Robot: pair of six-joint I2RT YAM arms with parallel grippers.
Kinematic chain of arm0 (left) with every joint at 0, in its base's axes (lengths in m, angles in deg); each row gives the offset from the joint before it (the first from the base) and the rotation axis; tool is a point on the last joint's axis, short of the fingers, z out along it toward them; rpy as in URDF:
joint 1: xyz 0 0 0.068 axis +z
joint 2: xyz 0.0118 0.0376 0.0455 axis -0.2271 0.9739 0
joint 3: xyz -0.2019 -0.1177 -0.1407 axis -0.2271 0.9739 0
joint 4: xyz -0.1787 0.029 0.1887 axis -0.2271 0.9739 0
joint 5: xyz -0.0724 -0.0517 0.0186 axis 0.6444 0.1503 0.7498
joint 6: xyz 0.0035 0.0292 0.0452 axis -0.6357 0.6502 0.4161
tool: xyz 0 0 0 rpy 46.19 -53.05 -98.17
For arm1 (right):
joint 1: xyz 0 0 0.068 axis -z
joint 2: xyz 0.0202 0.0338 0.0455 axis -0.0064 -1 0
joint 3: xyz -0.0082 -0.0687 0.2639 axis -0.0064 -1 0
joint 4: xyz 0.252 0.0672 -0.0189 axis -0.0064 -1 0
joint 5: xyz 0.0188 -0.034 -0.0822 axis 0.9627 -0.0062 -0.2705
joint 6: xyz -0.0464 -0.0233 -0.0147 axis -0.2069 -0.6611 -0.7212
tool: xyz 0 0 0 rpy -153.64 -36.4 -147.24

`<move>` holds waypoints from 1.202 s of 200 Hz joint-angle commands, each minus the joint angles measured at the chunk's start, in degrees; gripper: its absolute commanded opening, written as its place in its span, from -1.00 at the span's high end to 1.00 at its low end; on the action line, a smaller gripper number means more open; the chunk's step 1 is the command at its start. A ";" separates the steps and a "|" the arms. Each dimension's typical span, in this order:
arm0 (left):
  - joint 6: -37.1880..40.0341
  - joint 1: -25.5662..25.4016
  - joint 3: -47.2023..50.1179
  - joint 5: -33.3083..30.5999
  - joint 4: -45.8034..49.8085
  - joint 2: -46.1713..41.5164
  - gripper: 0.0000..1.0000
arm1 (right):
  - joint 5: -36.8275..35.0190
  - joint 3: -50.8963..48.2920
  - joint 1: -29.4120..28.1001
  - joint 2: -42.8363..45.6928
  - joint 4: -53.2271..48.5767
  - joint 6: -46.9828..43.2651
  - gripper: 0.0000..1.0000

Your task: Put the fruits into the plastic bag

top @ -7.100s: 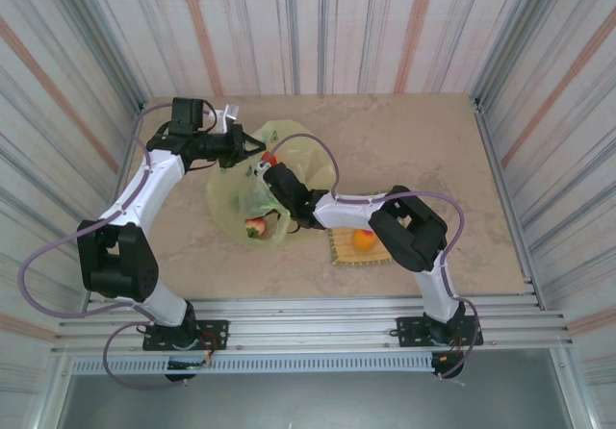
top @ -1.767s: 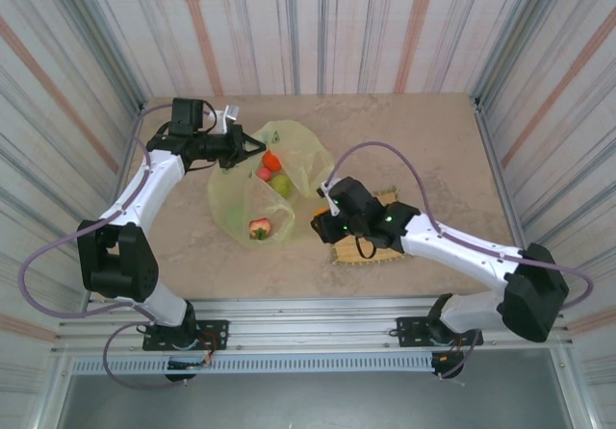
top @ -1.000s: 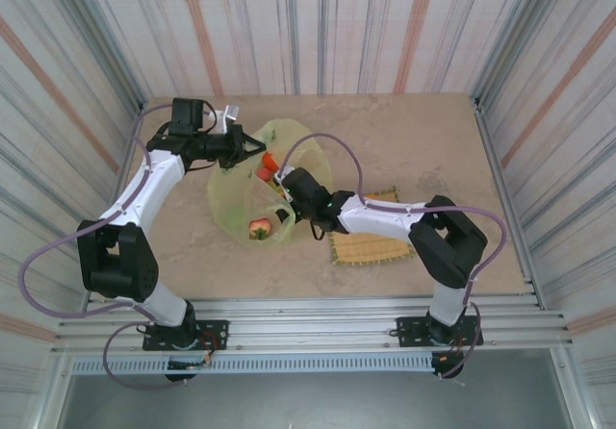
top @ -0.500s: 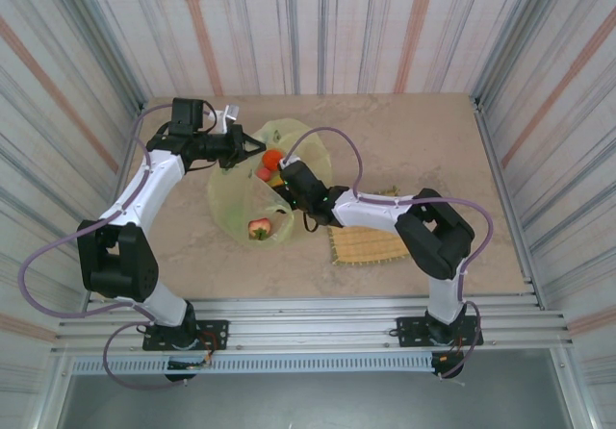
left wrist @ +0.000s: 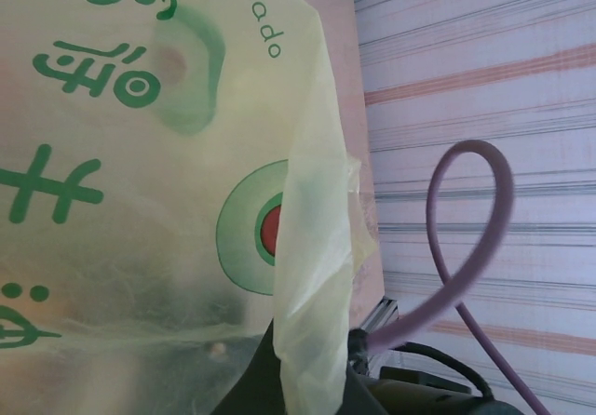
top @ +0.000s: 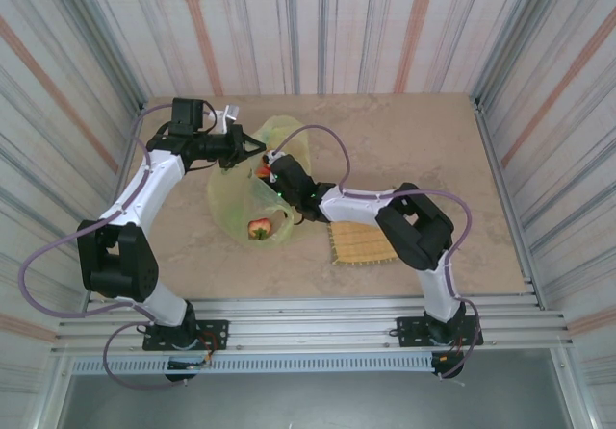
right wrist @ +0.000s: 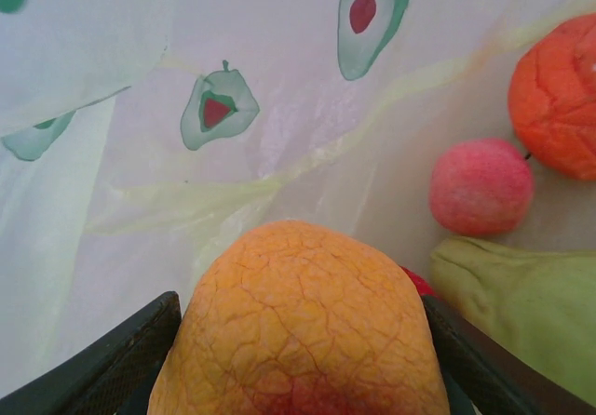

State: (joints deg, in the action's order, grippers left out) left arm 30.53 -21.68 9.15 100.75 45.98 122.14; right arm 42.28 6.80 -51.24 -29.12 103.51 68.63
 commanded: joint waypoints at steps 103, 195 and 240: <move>-0.40 0.65 0.52 0.96 -0.25 -1.16 1.00 | 3.68 3.08 1.60 -2.78 1.41 5.17 -0.61; -0.40 0.58 0.56 1.00 -0.29 -1.34 1.00 | 3.81 -2.91 2.07 4.15 0.41 2.78 -0.65; -0.34 0.66 0.53 1.00 -0.20 -1.50 1.00 | 6.07 -7.13 2.68 7.75 -1.29 1.15 -0.55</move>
State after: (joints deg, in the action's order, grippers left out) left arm 30.53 -21.68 9.15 100.77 45.98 122.14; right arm 46.83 2.30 -49.14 -24.90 104.21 72.17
